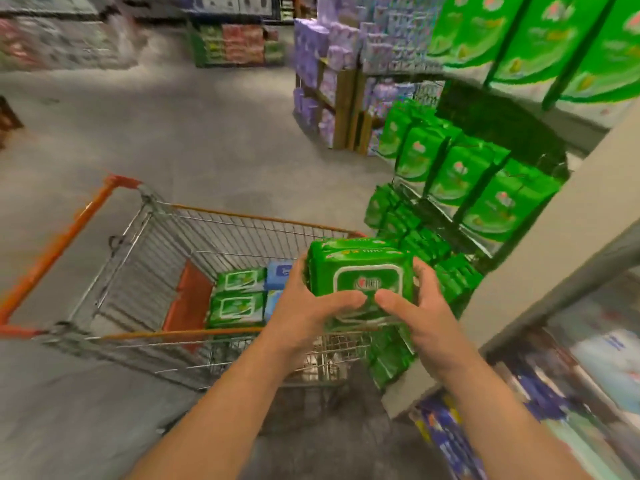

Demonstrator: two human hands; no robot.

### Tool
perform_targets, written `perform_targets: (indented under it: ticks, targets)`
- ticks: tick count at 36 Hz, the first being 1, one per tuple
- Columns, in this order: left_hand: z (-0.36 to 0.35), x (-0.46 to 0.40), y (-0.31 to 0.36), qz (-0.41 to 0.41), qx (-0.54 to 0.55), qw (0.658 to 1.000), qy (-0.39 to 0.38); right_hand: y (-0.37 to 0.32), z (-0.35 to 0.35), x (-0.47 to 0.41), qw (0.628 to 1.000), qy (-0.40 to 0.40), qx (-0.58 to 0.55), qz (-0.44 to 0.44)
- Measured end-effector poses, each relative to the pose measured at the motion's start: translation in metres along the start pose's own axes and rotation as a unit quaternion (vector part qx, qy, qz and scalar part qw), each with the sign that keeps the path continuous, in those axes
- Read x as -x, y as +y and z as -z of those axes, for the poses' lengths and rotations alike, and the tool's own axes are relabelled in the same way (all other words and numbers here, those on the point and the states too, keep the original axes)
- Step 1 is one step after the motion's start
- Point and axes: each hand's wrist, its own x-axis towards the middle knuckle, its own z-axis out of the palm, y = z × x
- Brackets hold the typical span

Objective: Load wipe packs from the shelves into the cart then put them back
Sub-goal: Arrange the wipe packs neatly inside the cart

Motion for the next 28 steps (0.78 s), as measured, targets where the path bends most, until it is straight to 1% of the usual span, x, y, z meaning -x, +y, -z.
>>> perform_targets:
  ticks: [5,9,13,17,20,22,25,28]
  targets:
    - [0.028,-0.017,-0.006,0.016,-0.01,1.0,0.023,0.01,-0.026,-0.022,0.999,-0.03,0.007,-0.017]
    - [0.046,-0.039,-0.018,0.047,-0.039,0.997,0.045,0.019,-0.036,-0.044,0.998,-0.031,0.021,-0.043]
    - [0.055,-0.063,-0.027,0.097,-0.088,0.991,0.033,0.039,-0.035,-0.069,0.995,-0.03,0.049,-0.087]
    - [0.066,-0.093,-0.037,0.142,-0.159,0.977,0.026,0.069,-0.032,-0.101,0.986,-0.038,0.094,-0.133]
    - [0.072,-0.121,-0.047,0.169,-0.168,0.971,0.034,0.086,-0.031,-0.127,0.98,-0.047,0.101,-0.165]
    - [0.073,-0.141,-0.053,0.189,-0.168,0.967,0.037,0.097,-0.027,-0.147,0.976,-0.054,0.089,-0.193]
    - [0.076,-0.17,-0.062,0.213,-0.193,0.957,0.044,0.108,-0.023,-0.173,0.967,-0.087,0.069,-0.228]
    - [0.083,-0.201,-0.076,0.232,-0.215,0.947,0.052,0.117,-0.023,-0.202,0.958,-0.084,0.045,-0.27]
